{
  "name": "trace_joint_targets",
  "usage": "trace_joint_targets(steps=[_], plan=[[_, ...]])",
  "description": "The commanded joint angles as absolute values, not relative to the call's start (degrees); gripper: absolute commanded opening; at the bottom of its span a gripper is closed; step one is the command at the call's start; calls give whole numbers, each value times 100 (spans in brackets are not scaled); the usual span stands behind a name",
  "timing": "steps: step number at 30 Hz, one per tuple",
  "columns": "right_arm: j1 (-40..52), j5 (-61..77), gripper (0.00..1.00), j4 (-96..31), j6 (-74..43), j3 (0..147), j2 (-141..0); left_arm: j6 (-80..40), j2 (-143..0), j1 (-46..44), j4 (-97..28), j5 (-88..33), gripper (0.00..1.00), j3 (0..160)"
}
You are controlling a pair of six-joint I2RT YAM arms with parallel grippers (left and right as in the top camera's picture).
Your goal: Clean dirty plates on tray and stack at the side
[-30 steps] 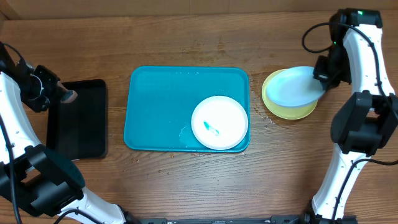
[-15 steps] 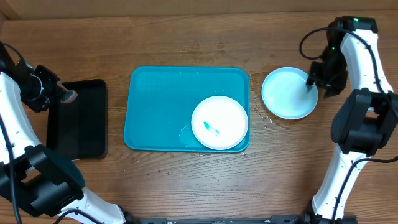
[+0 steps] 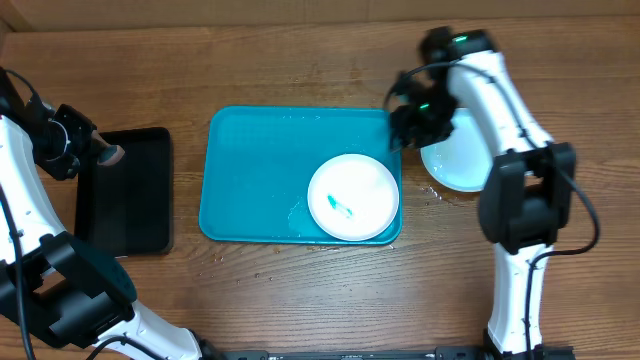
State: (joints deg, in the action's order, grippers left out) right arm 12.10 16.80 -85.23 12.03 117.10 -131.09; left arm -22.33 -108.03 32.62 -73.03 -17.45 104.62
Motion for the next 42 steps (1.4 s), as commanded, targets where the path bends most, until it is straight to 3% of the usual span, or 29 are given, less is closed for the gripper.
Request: trace_joint_targets(steps=[1, 11, 15, 21, 24, 26, 31, 33, 36, 42], plan=[[1621, 808, 61, -8248, 1007, 11354, -12851, -2139, -10812, 3212, -7286, -1857, 4, 10499], [2178, 403, 60, -7693, 1002, 10619, -12862, -2137, -10812, 3212, -7279, -1911, 4, 10499], [2246, 561, 50, -7653, 926, 10569, -12866, -2137, -10812, 3212, -7260, -1911, 4, 10499], [2335, 779, 22, -7609, 572, 10569, -12875, -2137, -10812, 3212, -7255, -1911, 4, 10499], [2429, 923, 19, -7559, 462, 10501, -12892, -2137, -10812, 3212, -7255, -1911, 4, 10499], [2567, 915, 11, -7161, -5, 10298, -12892, -2137, -10812, 3212, -7255, -1911, 4, 10499], [2775, 1216, 11, -6488, -899, 10232, -12903, -2134, -10812, 3212, -7223, -1911, 4, 10499], [2871, 1135, 21, -6396, -943, 10232, -12903, -2117, -10812, 3212, -7220, -1909, 4, 10499], [2921, 497, 28, -6619, -943, 10232, -12903, -2064, -10812, 3212, -7218, -1909, 4, 10499], [2877, 454, 25, -6976, -945, 10232, -12903, -2001, -10812, 3212, -7185, -1662, 4, 10488]])
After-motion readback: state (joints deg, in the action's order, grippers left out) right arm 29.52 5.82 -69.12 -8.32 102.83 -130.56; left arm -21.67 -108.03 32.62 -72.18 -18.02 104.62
